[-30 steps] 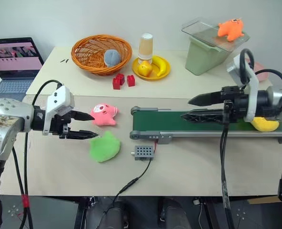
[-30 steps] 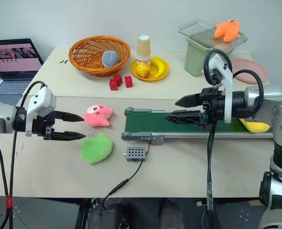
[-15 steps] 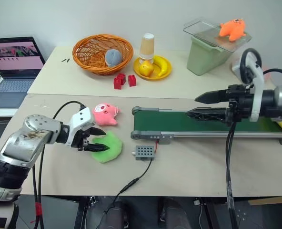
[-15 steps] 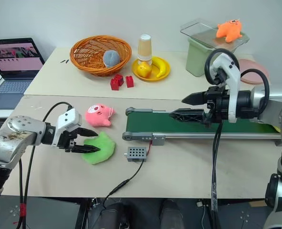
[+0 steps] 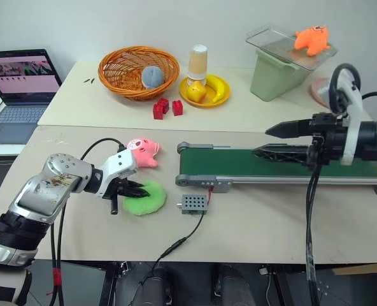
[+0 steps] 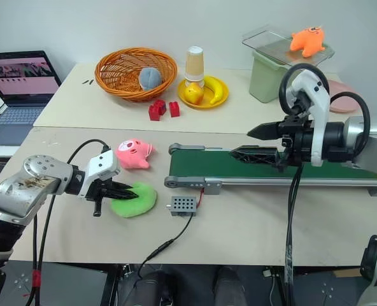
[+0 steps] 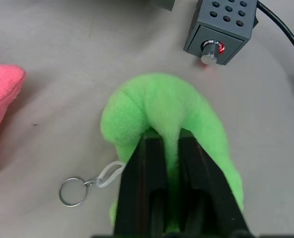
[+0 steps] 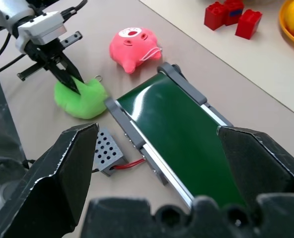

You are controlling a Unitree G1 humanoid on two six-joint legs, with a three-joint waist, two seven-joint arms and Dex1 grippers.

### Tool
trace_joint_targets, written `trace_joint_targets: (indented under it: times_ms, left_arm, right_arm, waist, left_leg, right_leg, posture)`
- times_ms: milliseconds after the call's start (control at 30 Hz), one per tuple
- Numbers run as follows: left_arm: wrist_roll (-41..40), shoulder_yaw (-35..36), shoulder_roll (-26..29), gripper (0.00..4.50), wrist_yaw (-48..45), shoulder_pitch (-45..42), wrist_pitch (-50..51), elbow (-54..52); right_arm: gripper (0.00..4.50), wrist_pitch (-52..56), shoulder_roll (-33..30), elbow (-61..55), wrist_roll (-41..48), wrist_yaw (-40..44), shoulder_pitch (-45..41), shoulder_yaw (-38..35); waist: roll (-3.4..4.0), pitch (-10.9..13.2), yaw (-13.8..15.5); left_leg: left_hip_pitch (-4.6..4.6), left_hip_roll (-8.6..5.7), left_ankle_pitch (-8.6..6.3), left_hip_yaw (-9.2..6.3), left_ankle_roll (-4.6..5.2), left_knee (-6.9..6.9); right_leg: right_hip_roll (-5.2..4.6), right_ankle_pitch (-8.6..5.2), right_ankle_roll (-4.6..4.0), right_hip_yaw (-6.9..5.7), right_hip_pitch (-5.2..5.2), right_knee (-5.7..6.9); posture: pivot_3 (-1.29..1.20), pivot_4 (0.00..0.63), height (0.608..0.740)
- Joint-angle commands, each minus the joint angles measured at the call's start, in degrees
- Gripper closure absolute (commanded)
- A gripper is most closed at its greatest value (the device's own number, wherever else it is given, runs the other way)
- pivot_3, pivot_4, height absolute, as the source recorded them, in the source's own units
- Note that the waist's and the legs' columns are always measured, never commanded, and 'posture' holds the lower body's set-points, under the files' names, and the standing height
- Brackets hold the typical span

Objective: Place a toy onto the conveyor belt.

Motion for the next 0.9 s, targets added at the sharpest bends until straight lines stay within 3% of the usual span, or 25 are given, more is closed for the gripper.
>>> trace_joint_targets:
  times_ms: [33,267,400,667,900]
  left_arm:
    - [-1.08,1.78,0.70,4.49,-0.11,-1.58,2.38,-2.03]
    - [-11.41,8.90,2.14,4.49,-0.72,-7.46,16.51,-5.49]
    - [-18.26,14.04,-0.28,4.49,2.18,-14.77,25.44,-3.34]
    - [-25.45,21.29,-14.37,4.49,16.95,-24.70,34.72,-1.17]
    - [-24.53,22.41,-26.39,4.49,30.97,-25.78,34.30,-0.79]
  right_arm:
    - [0.00,-1.13,-2.13,-1.55,1.76,1.06,0.78,-1.57]
    - [0.00,-3.42,-4.02,-2.64,3.43,3.65,3.35,-1.25]
    - [0.00,-4.40,-3.54,-3.14,4.19,3.47,4.59,-1.12]
    - [0.00,-1.60,1.44,-3.66,8.26,-3.48,2.19,-1.20]
    - [0.00,1.13,4.95,-3.33,13.44,-11.83,0.97,-3.39]
  waist:
    - [0.00,0.00,0.01]
    - [-0.01,0.00,0.08]
    - [-0.03,0.01,0.11]
    - [-0.06,0.01,0.12]
    - [-0.07,0.00,0.12]
  left_leg:
    - [0.00,0.00,0.00,0.00,0.00,0.01]
    - [-0.04,0.05,-0.02,-0.03,0.03,0.03]
    - [-0.10,0.03,-0.04,-0.09,0.06,0.17]
    - [-0.06,-0.02,-0.09,-0.13,0.15,0.39]
    - [-0.03,-0.07,-0.09,-0.12,0.15,0.38]
  right_leg:
    - [0.00,0.00,0.00,0.00,0.00,0.00]
    - [0.00,0.00,0.01,0.00,-0.01,0.00]
    - [0.00,-0.01,0.02,-0.03,0.00,0.02]
    - [-0.02,0.04,0.10,0.00,0.19,0.03]
    - [-0.02,0.06,0.10,-0.01,0.23,0.00]
  posture:
    - [0.00,0.150,0.734]
    - [0.00,0.150,0.734]
    - [0.00,0.150,0.734]
    - [0.00,0.150,0.734]
    - [0.00,0.150,0.734]
